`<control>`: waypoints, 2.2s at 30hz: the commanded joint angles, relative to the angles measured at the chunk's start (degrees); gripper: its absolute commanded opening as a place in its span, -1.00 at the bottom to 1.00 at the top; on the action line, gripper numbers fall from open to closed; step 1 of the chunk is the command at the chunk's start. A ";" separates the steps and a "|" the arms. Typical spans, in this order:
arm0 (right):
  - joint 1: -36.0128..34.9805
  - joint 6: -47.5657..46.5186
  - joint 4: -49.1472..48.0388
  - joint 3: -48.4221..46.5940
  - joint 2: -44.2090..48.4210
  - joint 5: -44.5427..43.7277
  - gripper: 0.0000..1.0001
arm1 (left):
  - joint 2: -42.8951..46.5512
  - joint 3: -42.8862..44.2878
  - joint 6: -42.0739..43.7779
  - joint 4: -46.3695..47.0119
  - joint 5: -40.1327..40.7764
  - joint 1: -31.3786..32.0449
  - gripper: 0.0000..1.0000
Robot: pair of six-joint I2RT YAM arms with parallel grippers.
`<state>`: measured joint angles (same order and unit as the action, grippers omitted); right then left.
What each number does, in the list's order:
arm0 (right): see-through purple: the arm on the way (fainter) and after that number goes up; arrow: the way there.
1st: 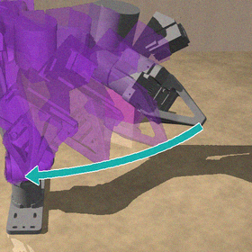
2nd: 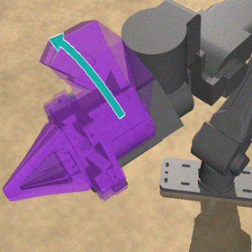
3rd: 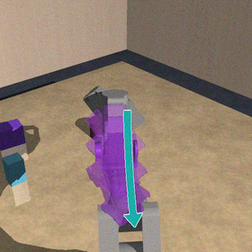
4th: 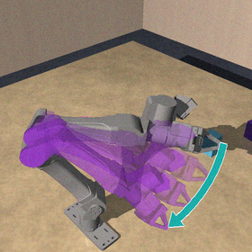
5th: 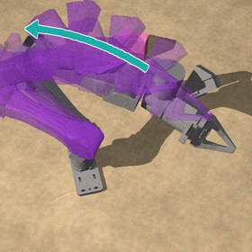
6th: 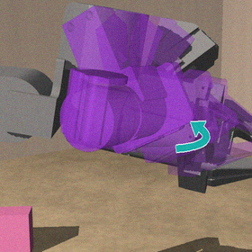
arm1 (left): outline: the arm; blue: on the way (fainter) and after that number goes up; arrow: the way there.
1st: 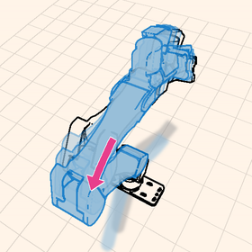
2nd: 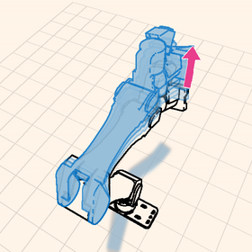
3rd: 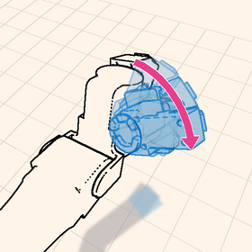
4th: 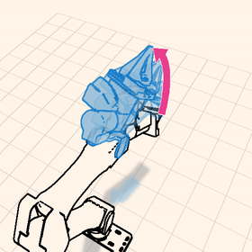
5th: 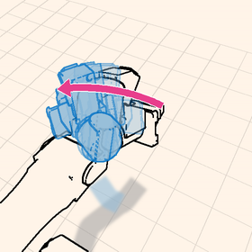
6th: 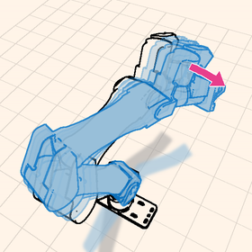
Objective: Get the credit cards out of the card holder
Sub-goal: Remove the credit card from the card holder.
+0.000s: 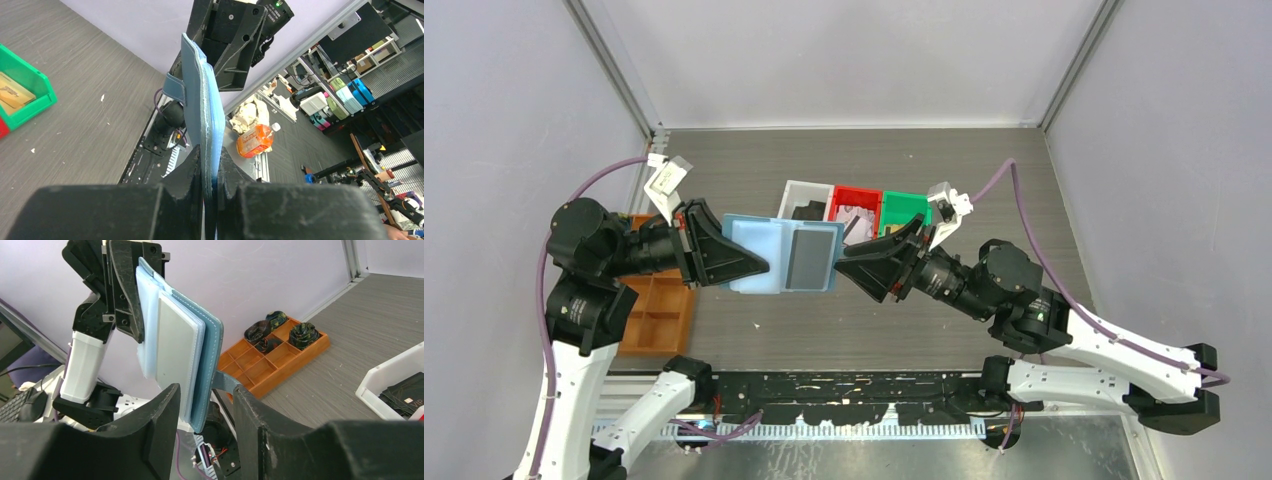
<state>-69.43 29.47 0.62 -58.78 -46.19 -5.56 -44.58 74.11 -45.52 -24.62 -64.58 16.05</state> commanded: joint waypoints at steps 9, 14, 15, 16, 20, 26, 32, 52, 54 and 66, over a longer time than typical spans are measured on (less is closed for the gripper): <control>-0.31 -1.89 -3.08 -2.27 -0.90 -1.51 -0.08 | 0.59 2.44 -1.06 2.90 -0.92 0.05 -1.00; -0.33 -2.48 -3.03 -1.99 -1.00 -3.76 -0.23 | 0.63 2.53 -1.23 2.86 -0.82 0.07 -1.00; -0.28 -2.41 -3.31 -1.91 -1.00 -3.67 -0.24 | 0.60 2.53 -1.24 2.85 -0.78 0.04 -1.00; -0.31 -2.41 -3.70 -1.87 -1.07 -3.34 -0.24 | 0.63 2.53 -1.24 2.88 -0.81 0.03 -1.00; -0.35 -2.08 -3.95 -2.18 -1.39 -2.19 -0.25 | 0.55 2.66 -1.24 2.87 -0.77 0.03 -1.00; -0.31 -1.79 -3.96 -2.56 -1.86 -1.03 -0.25 | 0.46 2.53 -1.15 2.92 -0.66 0.03 -1.00; -0.31 -1.61 -3.96 -3.07 -2.51 -0.47 -0.24 | 0.46 2.41 -0.91 2.99 -0.77 0.05 -1.00; -0.34 -3.19 1.32 -5.75 -6.09 -4.97 -0.15 | 0.01 3.44 -1.02 2.92 -0.79 0.04 -1.00; -0.33 -3.19 0.39 -5.65 -6.64 -4.43 -0.08 | 0.10 3.66 -1.23 3.07 -0.89 0.03 -1.00; -0.35 -2.99 -3.26 -3.53 -6.17 -4.51 0.04 | 0.21 3.17 -1.71 3.70 -0.91 0.03 -1.00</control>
<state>-69.43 27.16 1.58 -62.02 -53.32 -8.78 -44.60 75.64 -46.28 -24.27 -64.60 16.05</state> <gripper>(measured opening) 0.519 0.101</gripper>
